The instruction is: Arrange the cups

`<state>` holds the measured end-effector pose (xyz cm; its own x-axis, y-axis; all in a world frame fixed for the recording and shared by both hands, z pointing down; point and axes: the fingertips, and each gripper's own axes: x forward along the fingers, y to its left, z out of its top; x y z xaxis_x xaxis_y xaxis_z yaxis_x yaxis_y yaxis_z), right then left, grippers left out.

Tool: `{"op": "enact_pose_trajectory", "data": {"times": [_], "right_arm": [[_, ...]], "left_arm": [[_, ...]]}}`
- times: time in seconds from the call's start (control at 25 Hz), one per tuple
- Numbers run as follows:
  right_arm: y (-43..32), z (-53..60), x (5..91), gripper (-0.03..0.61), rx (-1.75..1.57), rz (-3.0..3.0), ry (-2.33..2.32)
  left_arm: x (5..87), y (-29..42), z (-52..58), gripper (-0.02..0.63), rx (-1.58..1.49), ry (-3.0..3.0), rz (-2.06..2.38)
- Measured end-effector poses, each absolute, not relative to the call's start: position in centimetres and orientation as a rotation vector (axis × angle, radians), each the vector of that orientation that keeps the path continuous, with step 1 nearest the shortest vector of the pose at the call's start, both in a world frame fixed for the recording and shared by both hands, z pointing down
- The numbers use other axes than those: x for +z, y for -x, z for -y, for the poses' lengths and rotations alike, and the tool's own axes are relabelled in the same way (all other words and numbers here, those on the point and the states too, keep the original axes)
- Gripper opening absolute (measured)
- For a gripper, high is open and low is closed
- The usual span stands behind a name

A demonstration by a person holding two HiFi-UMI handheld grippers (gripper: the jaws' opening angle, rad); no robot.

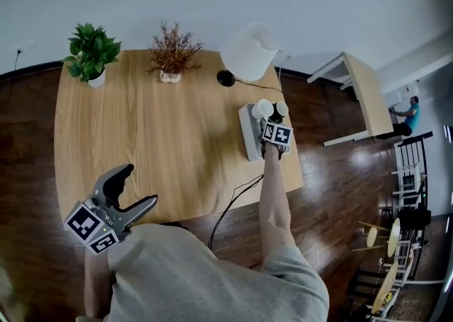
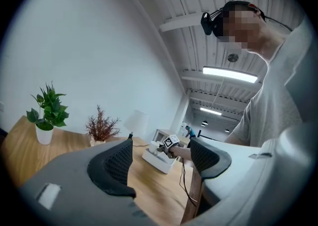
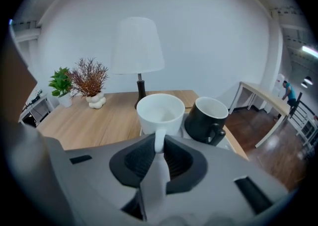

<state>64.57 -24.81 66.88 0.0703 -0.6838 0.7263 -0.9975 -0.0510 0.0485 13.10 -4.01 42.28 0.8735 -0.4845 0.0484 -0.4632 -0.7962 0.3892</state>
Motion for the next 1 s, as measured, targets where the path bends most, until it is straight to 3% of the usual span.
{"op": "enact_pose_trajectory", "data": {"times": [0.28,0.4,0.68,1.0], "right_arm": [[-62.5,18.3,63.8,0.079,0.774,1.629,-2.010],[-53.2,15.1,60.7,0.036,0.719,1.921,-1.953],[-26.7,8.9,49.5,0.031,0.497,2.598,-1.464],[-12.7,4.6,40.8,0.031,0.161,2.800,-1.192]], "left_arm": [[40.6,-11.4,4.3,0.351,-0.191,-2.666,0.706],[39.9,-9.7,4.6,0.351,-0.227,-2.660,0.708],[38.2,-7.4,4.4,0.351,-0.293,-2.683,0.665],[36.7,-5.2,3.7,0.351,-0.334,-2.723,0.607]]}}
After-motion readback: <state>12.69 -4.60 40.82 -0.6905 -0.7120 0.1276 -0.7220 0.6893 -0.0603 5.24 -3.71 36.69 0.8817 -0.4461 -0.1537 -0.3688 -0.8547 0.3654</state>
